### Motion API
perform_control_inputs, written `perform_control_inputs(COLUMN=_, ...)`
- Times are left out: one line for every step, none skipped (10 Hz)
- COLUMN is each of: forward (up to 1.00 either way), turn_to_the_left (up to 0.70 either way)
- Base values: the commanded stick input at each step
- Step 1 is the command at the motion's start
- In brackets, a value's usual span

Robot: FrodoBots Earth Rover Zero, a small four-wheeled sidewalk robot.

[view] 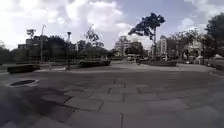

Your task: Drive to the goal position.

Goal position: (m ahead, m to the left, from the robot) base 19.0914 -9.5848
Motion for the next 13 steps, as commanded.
perform_control_inputs(forward=0.7, turn_to_the_left=0.0)
perform_control_inputs(forward=0.7, turn_to_the_left=0.0)
perform_control_inputs(forward=0.7, turn_to_the_left=0.0)
perform_control_inputs(forward=0.7, turn_to_the_left=0.0)
perform_control_inputs(forward=0.7, turn_to_the_left=0.0)
perform_control_inputs(forward=0.7, turn_to_the_left=0.0)
perform_control_inputs(forward=0.7, turn_to_the_left=0.0)
perform_control_inputs(forward=0.7, turn_to_the_left=0.0)
perform_control_inputs(forward=0.7, turn_to_the_left=0.0)
perform_control_inputs(forward=0.7, turn_to_the_left=0.0)
perform_control_inputs(forward=0.7, turn_to_the_left=0.0)
perform_control_inputs(forward=0.36, turn_to_the_left=0.0)
perform_control_inputs(forward=0.0, turn_to_the_left=0.0)
